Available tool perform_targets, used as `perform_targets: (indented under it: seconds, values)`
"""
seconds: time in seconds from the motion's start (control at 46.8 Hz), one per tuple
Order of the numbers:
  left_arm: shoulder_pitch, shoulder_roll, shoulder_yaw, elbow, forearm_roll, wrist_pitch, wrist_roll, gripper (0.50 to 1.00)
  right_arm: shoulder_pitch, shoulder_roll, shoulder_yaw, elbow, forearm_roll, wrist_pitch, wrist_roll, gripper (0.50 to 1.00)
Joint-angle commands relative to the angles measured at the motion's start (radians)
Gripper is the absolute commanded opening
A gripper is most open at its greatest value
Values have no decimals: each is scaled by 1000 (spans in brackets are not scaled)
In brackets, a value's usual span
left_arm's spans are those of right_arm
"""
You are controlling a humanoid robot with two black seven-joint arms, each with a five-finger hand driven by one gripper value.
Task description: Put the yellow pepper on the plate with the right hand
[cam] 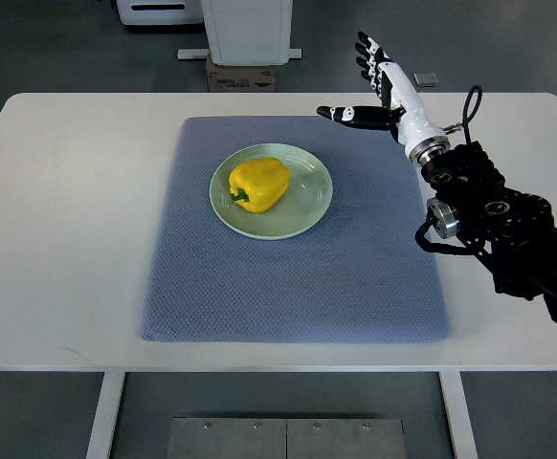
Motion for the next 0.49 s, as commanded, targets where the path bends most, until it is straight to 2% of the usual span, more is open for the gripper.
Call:
perform_targets:
  seconds: [0.0, 0.171, 0.47]
  values:
    - [0, 0, 0, 0, 0, 0, 0, 1000, -19, -9, 44, 1, 28, 0, 1, 1000]
    - [0, 0, 0, 0, 0, 0, 0, 1000, -62, -21, 132, 1, 75, 2, -2, 1000]
    - [0, 0, 0, 0, 0, 0, 0, 1000, -127, -21, 238, 1, 189, 15, -65, 1000]
